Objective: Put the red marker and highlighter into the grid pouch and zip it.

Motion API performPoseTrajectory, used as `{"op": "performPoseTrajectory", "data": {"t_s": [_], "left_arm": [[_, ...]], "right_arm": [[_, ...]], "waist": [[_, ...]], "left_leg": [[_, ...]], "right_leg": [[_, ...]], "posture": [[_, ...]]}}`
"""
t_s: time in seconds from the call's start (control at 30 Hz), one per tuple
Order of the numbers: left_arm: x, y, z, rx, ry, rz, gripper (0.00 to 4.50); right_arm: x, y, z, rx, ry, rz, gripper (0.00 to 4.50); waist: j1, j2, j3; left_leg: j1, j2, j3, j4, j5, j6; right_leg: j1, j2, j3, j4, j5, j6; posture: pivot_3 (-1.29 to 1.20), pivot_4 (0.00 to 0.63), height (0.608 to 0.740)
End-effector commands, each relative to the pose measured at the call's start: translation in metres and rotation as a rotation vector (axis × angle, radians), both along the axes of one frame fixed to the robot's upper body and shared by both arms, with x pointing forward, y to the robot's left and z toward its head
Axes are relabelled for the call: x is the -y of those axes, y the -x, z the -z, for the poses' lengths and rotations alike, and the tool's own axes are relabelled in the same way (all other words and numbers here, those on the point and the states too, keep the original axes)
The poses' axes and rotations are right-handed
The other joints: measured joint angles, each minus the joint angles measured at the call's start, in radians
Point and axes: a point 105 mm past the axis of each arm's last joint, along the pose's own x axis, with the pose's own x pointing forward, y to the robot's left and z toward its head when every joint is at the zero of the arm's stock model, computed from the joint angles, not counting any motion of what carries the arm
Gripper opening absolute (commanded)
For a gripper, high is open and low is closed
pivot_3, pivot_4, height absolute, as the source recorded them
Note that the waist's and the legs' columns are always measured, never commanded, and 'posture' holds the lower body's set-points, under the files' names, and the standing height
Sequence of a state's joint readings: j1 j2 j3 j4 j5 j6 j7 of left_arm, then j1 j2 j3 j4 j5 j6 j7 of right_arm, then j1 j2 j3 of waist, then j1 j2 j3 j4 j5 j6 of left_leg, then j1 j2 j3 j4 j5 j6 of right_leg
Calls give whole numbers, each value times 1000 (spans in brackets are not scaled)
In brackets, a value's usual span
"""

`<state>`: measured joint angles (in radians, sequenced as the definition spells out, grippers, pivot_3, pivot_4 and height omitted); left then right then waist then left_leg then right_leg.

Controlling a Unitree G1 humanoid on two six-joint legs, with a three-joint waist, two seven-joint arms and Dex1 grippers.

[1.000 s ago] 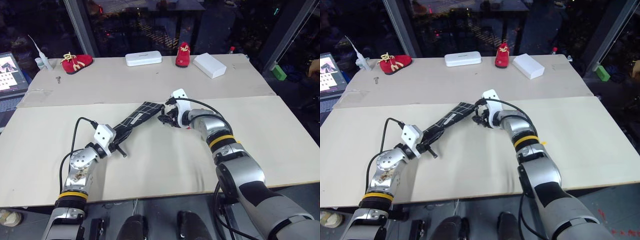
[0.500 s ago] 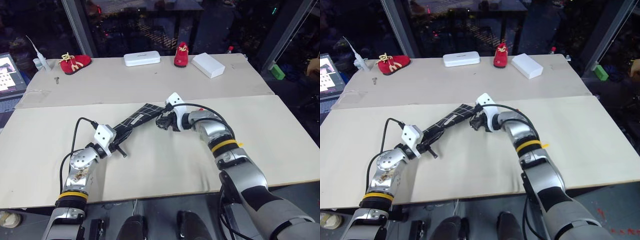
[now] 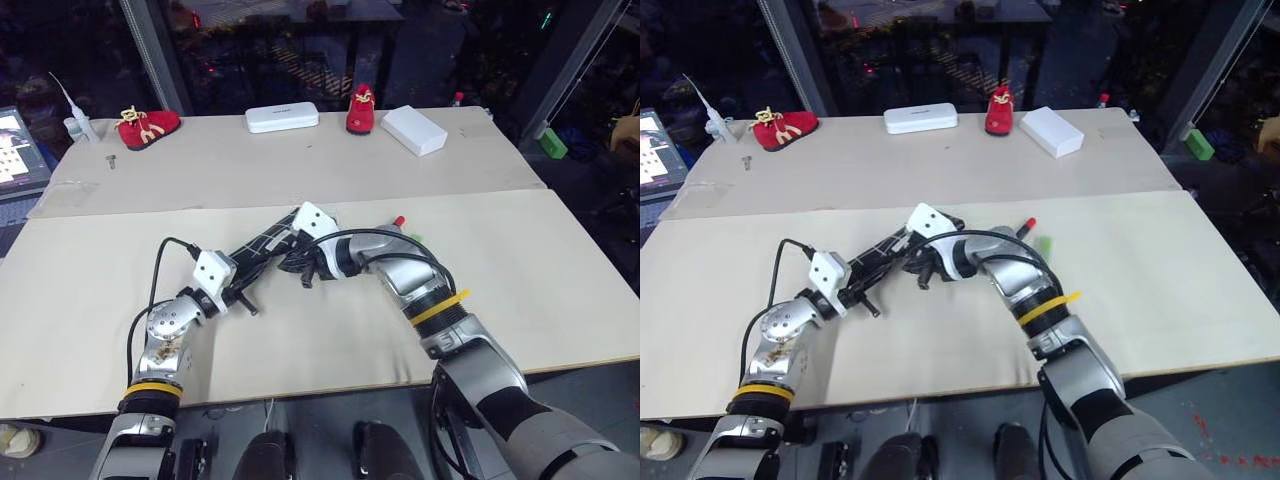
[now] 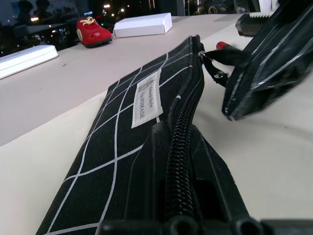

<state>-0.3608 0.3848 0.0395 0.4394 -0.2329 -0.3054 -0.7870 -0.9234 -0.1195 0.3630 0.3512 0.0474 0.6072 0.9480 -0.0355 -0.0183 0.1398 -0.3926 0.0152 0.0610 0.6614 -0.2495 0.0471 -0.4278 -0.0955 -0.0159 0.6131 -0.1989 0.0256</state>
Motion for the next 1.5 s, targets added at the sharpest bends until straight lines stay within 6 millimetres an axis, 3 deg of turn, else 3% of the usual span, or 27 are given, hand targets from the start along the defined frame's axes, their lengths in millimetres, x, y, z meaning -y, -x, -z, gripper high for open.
{"op": "performPoseTrajectory", "data": {"t_s": [0.03,0.17,0.27,0.47,0.57,0.8,0.83,1.03,1.2,1.37,1.43,1.5], "left_arm": [[6,-4,-9,40,-3,19,0],[12,-5,-9,40,-2,41,0],[14,-5,-9,41,0,49,0],[16,-7,-14,48,-2,58,0],[16,-7,-15,48,-3,60,0],[17,-6,-16,50,3,60,0],[17,-6,-16,50,4,60,0],[19,-3,-14,47,13,59,0],[21,0,-15,49,12,62,0],[15,1,-16,51,11,49,0],[13,2,-15,49,11,45,0],[13,2,-12,44,11,46,0]], "right_arm": [[-15,19,-16,-2,-48,-94,11],[-22,41,-15,-54,-53,-201,11],[-24,47,-14,-82,-60,-212,11],[-28,21,-2,-105,-80,-33,11],[-17,7,0,-80,-69,30,788],[18,-6,4,-85,-26,111,3173],[23,-6,2,-103,-38,114,3516],[59,9,-35,-177,-225,47,3516],[101,15,-46,-125,-249,107,3516],[174,-4,-46,-21,-153,506,3516],[210,-12,-38,-18,-114,734,3516],[228,-8,-27,-38,-85,857,3516]], "waist": [[1,0,0],[2,0,0],[5,0,0],[4,0,0],[5,0,0],[13,0,0],[15,0,0],[19,0,0],[23,0,0],[30,0,0],[29,-1,0],[30,-1,0]], "left_leg": [[0,0,0,0,0,0],[0,0,0,0,0,0],[0,0,0,0,0,0],[1,0,0,0,0,0],[1,0,0,0,0,-1],[0,-1,0,0,0,0],[0,-1,0,0,0,0],[0,0,0,0,0,0],[0,0,0,0,0,0],[0,0,0,0,0,0],[0,-1,0,0,0,0],[1,0,1,0,0,0]], "right_leg": [[0,0,0,0,0,0],[0,0,0,0,0,0],[0,0,0,0,0,0],[0,1,0,0,0,0],[0,1,0,0,0,0],[1,0,0,-1,0,0],[0,0,0,-1,0,0],[0,1,0,-1,0,0],[1,1,-1,-2,0,0],[1,0,0,-3,0,0],[1,0,0,-4,0,0],[1,0,1,-4,0,0]], "posture": [[0,150,740],[0,150,740],[0,150,740],[0,150,740],[0,150,740],[0,150,740],[0,150,740],[0,150,740],[0,150,740],[0,150,740],[0,150,740],[0,150,740]]}}
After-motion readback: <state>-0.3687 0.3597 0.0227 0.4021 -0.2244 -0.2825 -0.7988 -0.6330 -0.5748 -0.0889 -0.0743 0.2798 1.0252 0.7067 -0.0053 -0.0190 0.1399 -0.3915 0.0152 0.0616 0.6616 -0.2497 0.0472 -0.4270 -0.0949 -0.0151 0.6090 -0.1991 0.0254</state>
